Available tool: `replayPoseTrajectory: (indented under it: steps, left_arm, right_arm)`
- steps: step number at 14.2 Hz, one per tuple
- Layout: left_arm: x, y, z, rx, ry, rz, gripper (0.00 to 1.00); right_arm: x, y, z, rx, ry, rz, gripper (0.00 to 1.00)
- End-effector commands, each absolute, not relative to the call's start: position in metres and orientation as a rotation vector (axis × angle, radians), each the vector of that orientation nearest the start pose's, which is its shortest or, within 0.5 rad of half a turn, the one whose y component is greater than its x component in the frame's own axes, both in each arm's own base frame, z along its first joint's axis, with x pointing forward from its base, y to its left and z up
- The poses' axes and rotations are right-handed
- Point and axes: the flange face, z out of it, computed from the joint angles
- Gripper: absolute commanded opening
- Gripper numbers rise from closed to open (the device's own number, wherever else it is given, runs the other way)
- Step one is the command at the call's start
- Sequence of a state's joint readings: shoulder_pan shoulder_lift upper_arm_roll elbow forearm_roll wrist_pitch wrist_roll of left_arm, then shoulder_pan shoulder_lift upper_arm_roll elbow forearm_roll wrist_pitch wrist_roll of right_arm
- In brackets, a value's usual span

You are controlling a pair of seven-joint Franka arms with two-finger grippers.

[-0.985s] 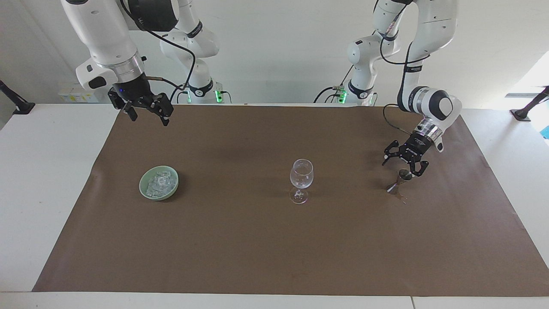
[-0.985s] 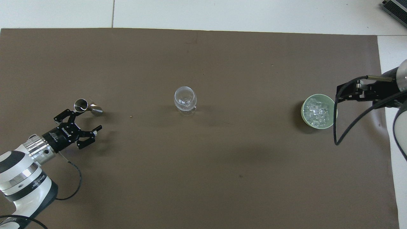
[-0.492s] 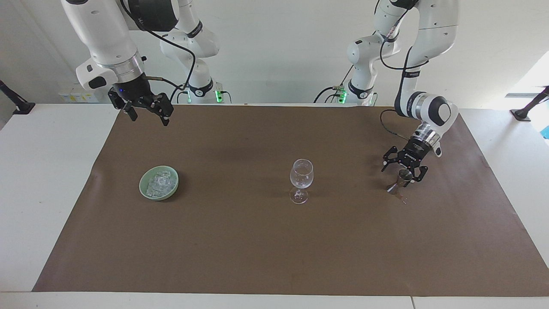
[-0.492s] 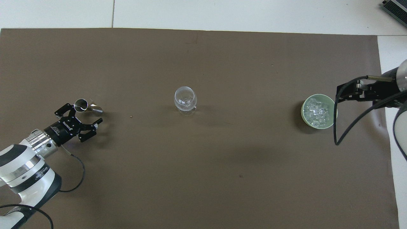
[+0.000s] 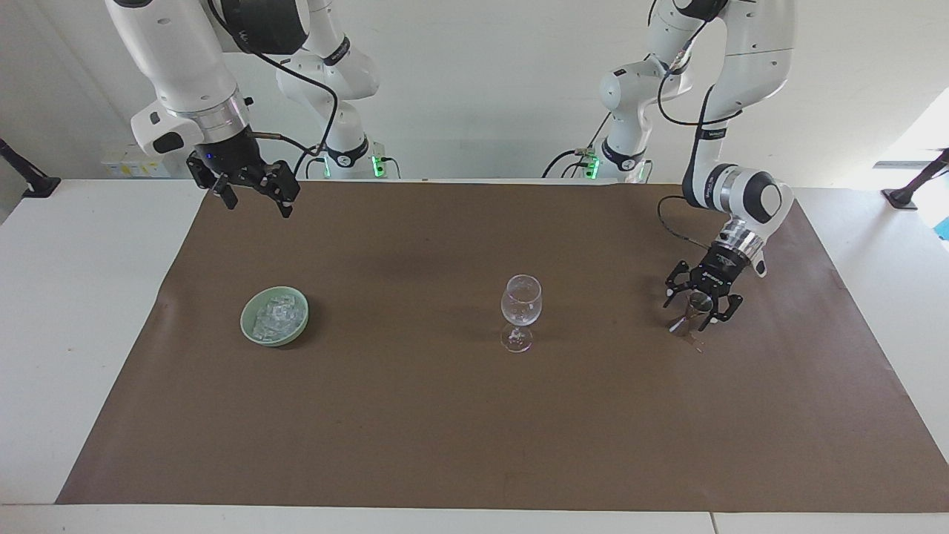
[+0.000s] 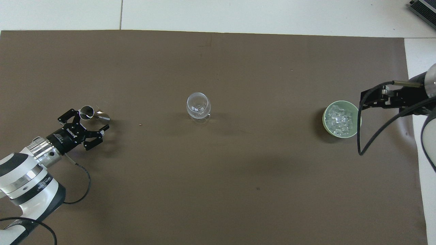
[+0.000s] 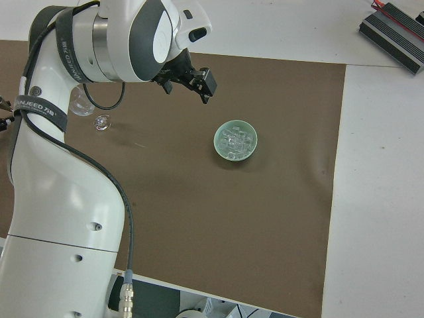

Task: Pour wine and add ice with both arms
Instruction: 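Close the left gripper on the silver jigger and lift it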

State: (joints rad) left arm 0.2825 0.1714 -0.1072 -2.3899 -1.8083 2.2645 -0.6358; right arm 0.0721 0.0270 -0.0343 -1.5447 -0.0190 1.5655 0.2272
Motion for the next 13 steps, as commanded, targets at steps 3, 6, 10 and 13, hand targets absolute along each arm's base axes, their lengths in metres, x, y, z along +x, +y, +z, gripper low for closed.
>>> replayPoseTrajectory:
  steps: [3, 6, 10, 13]
  left_arm:
    - [0.4958, 0.0592, 0.2416, 0.778, 1.890, -0.497, 0.63]
    - [0.4951, 0.0601, 0.2410, 0.776, 1.893, -0.496, 0.52]
    - [0.4956, 0.0606, 0.2414, 0.773, 1.895, -0.493, 0.41]
    - [0.4954, 0.0614, 0.2405, 0.761, 1.901, -0.489, 0.32]
  right_arm:
    - [0.5568, 0.0189, 0.6214, -3.131, 0.270, 0.010, 1.00]
    - [0.5568, 0.0187, 0.6214, -3.133, 0.270, 0.009, 1.00]
    - [0.5568, 0.0189, 0.6214, -3.131, 0.270, 0.010, 1.00]
    - [0.5568, 0.0189, 0.6214, -3.131, 0.270, 0.010, 1.00]
